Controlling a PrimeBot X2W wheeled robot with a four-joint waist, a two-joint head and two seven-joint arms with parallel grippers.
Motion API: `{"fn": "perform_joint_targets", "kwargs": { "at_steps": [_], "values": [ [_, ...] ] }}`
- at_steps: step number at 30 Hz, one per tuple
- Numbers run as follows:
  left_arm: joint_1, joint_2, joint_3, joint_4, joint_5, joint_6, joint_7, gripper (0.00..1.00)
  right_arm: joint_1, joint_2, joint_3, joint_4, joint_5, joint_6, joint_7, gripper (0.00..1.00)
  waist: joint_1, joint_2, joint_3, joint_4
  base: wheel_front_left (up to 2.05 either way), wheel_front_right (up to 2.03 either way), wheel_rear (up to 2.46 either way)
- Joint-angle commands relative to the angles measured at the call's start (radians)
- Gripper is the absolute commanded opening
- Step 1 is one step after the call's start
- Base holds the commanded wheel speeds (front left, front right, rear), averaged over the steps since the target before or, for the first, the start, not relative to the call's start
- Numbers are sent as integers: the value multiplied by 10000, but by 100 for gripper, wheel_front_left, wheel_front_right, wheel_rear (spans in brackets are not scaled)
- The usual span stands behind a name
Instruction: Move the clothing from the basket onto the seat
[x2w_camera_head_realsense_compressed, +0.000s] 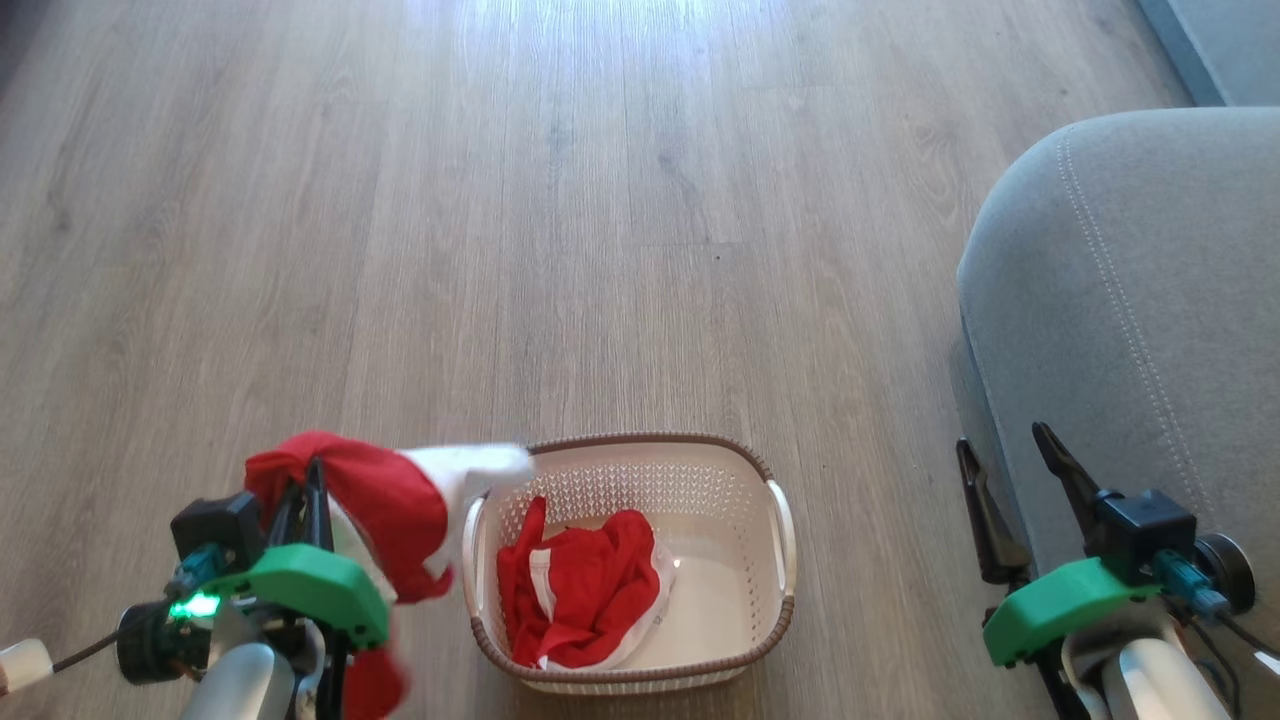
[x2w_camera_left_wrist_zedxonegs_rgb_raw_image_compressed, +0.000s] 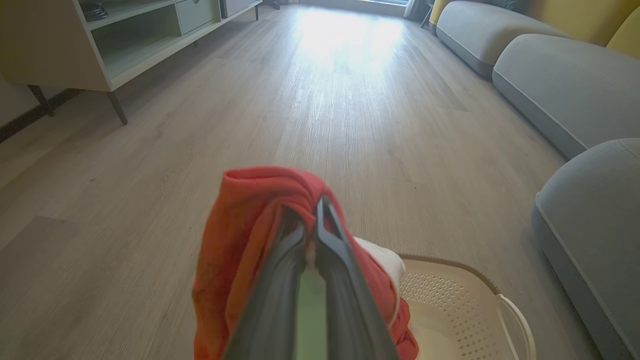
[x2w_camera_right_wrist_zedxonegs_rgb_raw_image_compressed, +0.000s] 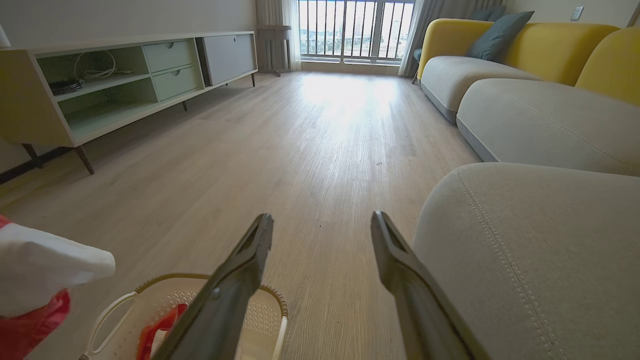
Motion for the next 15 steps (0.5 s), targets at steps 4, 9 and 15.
{"fn": "perform_joint_targets", "kwargs": {
  "at_steps": [4,9,15],
  "values": [
    [-342,293,337,-423,107,119,-118,0,-307,-253,327,-247,-37,-2,-93,100,1,-1,11,8,0,0,0],
    [-348,281,246,-605,112,138,-75,0,-342,-303,454,-255,-17,-2,-93,100,1,-1,7,10,0,0,0],
    [-427,245,-148,-1296,258,61,224,0,-607,-392,1296,-368,67,-2,-93,100,1,-1,56,-11,0,0,0]
  ]
}}
